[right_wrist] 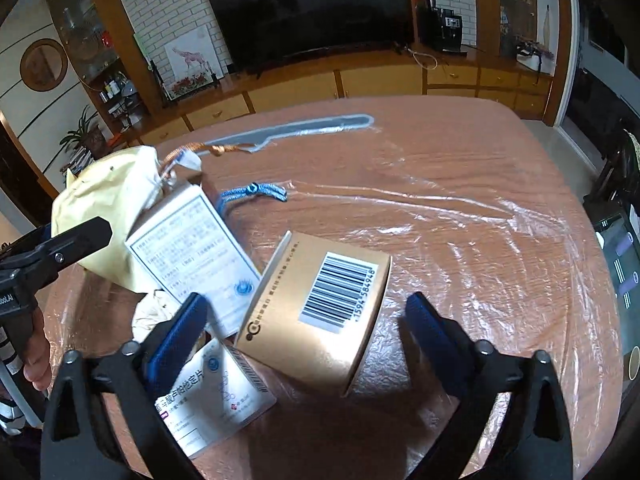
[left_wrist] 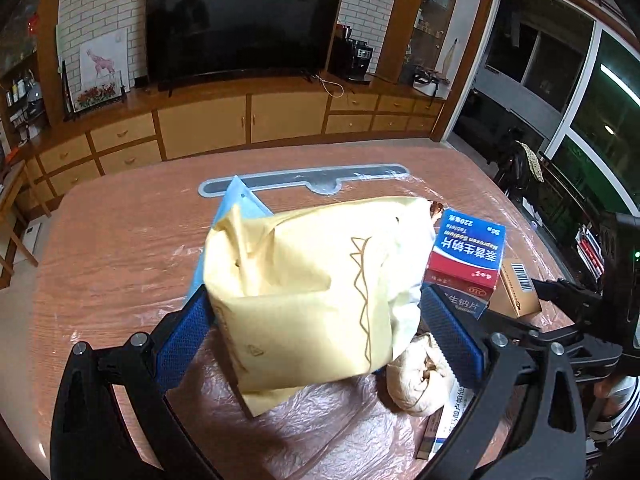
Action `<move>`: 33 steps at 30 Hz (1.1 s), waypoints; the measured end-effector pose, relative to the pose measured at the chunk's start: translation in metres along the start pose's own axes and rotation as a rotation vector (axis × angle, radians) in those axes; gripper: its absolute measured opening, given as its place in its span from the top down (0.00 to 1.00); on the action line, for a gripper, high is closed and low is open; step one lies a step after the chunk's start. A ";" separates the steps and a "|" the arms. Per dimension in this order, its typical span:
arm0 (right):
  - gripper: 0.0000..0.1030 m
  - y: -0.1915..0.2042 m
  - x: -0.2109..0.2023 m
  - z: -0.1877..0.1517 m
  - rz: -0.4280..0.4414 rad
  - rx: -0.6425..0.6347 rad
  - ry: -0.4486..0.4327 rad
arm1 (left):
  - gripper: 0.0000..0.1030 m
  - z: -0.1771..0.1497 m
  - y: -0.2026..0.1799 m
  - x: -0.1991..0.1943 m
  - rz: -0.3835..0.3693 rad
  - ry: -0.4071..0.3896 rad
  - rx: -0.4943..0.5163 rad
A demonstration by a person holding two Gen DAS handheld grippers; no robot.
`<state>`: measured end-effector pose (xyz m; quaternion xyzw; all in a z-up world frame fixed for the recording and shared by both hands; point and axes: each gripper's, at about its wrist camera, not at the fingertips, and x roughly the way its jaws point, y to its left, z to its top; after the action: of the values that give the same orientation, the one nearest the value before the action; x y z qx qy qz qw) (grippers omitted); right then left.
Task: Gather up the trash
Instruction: 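Grasp the yellow paper bag with the left tool while the right tool grasps the brown box, then carry the yellow bag and brown box in both tools over the trash bin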
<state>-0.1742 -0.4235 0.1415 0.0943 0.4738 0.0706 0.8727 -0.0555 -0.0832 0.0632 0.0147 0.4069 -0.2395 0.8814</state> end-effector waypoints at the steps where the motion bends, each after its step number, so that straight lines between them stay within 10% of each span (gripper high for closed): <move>1: 0.20 -0.001 0.002 0.000 0.003 0.000 0.009 | 0.06 0.000 0.001 0.000 -0.008 -0.004 -0.005; 8: 0.55 -0.014 0.005 -0.007 0.029 0.055 0.034 | 0.36 -0.004 0.007 0.001 -0.050 0.010 -0.044; 33: 0.55 -0.011 -0.055 -0.026 0.054 0.034 -0.039 | 0.45 -0.042 0.016 -0.061 -0.021 -0.061 -0.124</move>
<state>-0.2259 -0.4433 0.1699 0.1235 0.4549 0.0841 0.8779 -0.1126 -0.0344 0.0765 -0.0514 0.3941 -0.2232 0.8901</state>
